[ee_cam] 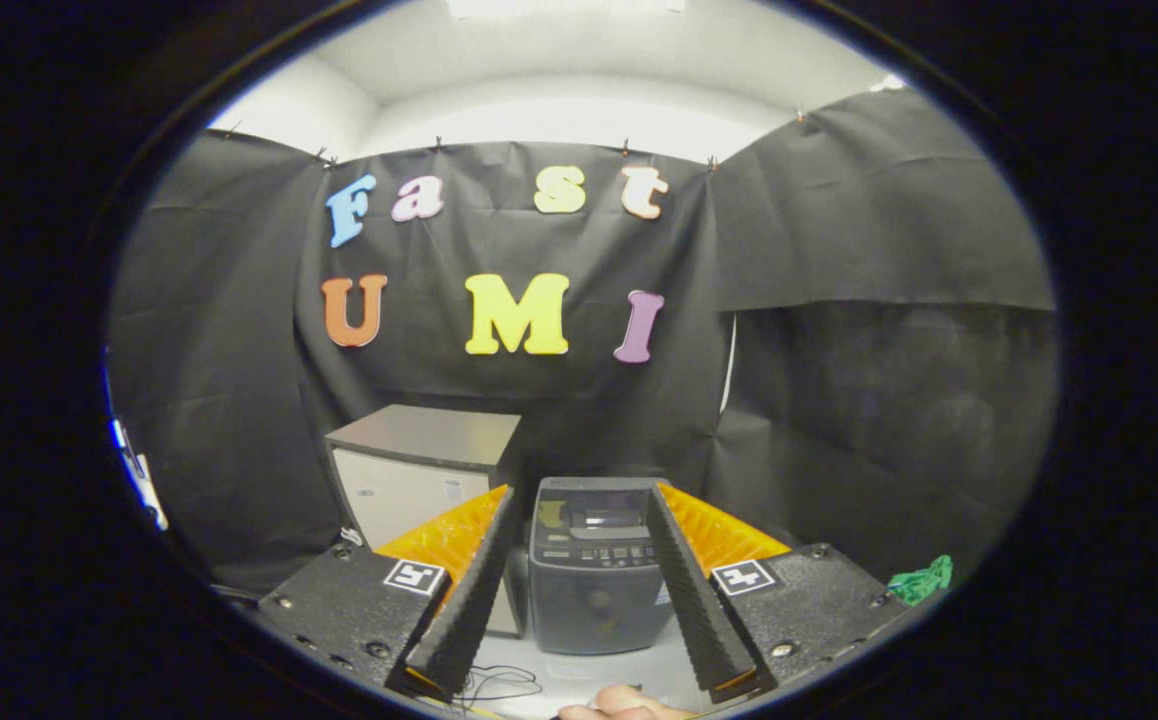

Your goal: Put the clothes into the washing machine and then close the washing machine lid.

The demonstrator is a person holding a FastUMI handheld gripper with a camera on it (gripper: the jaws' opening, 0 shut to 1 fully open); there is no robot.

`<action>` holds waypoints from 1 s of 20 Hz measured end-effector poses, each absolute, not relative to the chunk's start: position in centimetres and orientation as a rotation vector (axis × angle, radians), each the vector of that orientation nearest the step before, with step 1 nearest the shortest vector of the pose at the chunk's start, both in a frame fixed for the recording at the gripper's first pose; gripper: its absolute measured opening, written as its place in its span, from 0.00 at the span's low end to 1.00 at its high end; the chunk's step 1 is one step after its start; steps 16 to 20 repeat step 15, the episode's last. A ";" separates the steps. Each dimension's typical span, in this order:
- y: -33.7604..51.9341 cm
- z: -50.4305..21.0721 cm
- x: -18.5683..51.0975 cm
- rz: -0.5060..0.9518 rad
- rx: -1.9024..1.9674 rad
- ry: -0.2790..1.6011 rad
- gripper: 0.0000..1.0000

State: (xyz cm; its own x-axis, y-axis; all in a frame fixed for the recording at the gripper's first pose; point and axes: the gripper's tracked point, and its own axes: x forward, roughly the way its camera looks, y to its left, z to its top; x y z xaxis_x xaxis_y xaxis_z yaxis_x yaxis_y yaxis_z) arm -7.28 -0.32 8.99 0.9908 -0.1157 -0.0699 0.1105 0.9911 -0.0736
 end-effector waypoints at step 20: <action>1.5 9.4 -14.4 -0.115 -0.102 -0.068 0.83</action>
